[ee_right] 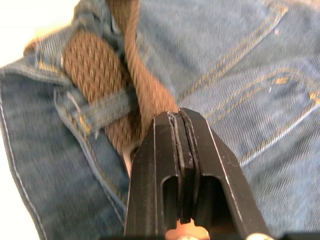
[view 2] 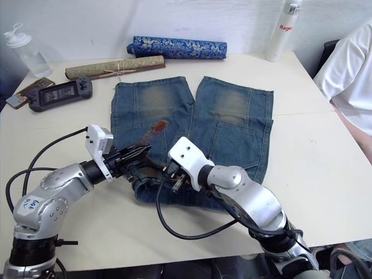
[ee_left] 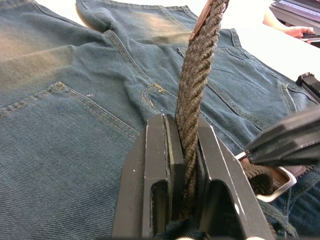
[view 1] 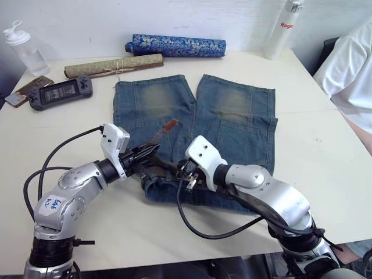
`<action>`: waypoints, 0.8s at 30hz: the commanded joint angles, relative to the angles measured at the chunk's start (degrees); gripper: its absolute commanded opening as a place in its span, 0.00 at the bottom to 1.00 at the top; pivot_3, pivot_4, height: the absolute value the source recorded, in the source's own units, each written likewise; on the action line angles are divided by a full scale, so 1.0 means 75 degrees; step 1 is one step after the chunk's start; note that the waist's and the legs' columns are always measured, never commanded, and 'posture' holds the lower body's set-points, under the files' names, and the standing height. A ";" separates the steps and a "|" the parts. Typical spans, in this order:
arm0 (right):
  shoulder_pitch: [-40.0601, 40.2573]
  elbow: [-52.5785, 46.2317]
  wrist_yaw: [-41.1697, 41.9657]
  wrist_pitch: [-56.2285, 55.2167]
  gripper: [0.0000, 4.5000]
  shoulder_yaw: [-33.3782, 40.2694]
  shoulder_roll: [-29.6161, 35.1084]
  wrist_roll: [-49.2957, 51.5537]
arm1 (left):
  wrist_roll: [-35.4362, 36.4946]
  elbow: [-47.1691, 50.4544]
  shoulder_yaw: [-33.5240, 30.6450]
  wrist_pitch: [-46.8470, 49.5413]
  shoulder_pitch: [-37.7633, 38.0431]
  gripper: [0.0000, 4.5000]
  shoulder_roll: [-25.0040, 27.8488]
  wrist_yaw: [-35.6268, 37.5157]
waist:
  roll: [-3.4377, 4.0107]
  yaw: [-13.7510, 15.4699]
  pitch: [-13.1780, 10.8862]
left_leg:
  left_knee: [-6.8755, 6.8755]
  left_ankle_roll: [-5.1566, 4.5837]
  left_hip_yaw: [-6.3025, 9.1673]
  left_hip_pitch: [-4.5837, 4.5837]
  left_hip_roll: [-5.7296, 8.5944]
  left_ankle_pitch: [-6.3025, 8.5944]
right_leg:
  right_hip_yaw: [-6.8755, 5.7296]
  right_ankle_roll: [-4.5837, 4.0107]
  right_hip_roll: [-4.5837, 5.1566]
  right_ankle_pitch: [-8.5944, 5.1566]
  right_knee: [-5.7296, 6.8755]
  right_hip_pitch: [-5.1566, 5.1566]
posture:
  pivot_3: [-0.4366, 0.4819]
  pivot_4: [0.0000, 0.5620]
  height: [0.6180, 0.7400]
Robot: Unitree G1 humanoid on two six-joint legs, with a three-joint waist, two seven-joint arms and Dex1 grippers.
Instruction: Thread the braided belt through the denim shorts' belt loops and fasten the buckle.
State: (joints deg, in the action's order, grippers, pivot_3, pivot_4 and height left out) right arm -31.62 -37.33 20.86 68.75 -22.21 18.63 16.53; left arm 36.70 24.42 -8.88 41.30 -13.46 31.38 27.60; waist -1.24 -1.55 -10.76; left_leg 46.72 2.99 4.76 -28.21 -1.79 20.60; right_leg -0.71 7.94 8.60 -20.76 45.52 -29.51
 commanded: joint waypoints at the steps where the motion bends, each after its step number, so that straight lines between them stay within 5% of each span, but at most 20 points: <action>1: -0.0049 -0.0154 -0.0049 -0.0072 0.02 0.0273 0.0000 0.0025 | -0.0047 0.0134 0.0001 -0.0115 -0.0081 0.00 -0.0023 0.0030 | 0.0001 0.0002 -0.0001 | 0.0000 0.0000 0.0000 0.0000 0.0000 0.0000 | 0.0000 0.0000 0.0000 0.0000 0.0000 0.0000 | 0.48 0.27 0.22; 10: 0.0365 -0.0792 0.0080 0.0240 0.02 0.0878 0.0560 0.0247 | -0.0064 0.0078 0.0000 -0.0160 -0.0070 0.00 -0.0013 0.0055 | 0.0001 0.0010 -0.0001 | -0.0003 0.0000 0.0000 -0.0002 0.0000 0.0000 | -0.0001 -0.0002 0.0000 -0.0001 -0.0005 0.0001 | 0.48 0.27 0.22; 24: 0.0608 -0.0463 -0.0150 -0.0007 0.02 0.0002 0.0427 0.0166 | -0.0103 0.0032 -0.0001 -0.0250 -0.0086 0.00 -0.0007 0.0111 | 0.0003 0.0003 -0.0002 | -0.0057 -0.0006 0.0005 0.0008 0.0000 -0.0016 | -0.0006 -0.0001 0.0001 0.0000 -0.0026 -0.0001 | 0.48 0.27 0.22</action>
State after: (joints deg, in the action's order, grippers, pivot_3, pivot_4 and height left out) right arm -26.71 -40.60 20.37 70.51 -21.76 21.95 18.85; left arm 36.44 23.85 -8.45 40.64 -13.50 31.38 28.09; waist -1.22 -1.53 -10.77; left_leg 46.27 2.94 4.79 -28.14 -1.79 20.47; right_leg -0.76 7.94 8.60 -20.75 45.33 -29.53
